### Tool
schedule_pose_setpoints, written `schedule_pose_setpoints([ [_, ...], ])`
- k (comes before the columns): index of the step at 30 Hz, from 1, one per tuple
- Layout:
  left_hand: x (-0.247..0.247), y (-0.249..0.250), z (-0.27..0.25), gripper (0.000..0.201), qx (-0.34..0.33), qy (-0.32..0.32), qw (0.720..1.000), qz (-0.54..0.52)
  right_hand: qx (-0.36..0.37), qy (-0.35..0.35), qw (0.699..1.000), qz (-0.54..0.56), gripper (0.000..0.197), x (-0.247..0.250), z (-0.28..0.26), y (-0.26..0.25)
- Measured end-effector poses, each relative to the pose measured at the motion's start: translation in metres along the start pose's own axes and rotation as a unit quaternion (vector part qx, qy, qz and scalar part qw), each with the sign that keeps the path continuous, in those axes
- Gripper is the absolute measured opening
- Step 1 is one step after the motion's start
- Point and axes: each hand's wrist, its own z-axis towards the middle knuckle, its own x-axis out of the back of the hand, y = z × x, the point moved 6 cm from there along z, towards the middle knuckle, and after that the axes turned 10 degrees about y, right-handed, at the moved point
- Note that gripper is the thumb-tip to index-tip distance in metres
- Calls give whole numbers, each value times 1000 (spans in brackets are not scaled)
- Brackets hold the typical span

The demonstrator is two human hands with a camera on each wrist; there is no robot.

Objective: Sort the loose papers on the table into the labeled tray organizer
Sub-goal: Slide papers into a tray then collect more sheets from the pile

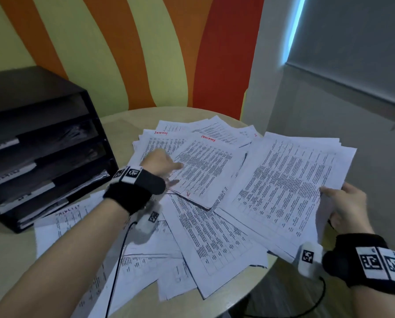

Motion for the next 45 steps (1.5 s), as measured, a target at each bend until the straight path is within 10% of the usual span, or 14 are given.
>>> schedule_pose_setpoints([
  [3,-3,-8,31,56,-23,67,993,92,12,-11,1000,19,28,1,-6,-9],
  [8,-41,-30,47,125,30,0,986,163,24,-30,998,49,25,-2,-5,-15],
  [11,-50,-34,44,110,58,-9,991,121,20,-30,998,56,26,-7,1,-7],
  [17,-29,-32,50,15,6,82,996,39,4,-63,998,10,25,-25,3,14],
  [21,14,-26,46,18,6,189,970,-151,-9,-74,997,-6,22,-32,-1,23],
  [25,45,-16,31,31,52,153,922,-351,-16,-71,997,1,24,-36,-3,26],
  [34,-34,3,-33,23,71,-52,962,-257,-53,-144,986,73,29,-54,-29,13],
  [39,-66,5,-50,43,87,-121,929,-338,-21,-205,975,86,28,-69,-45,4],
  [45,-52,22,-53,16,10,-67,942,-328,20,-248,964,89,15,-87,-56,-5],
])
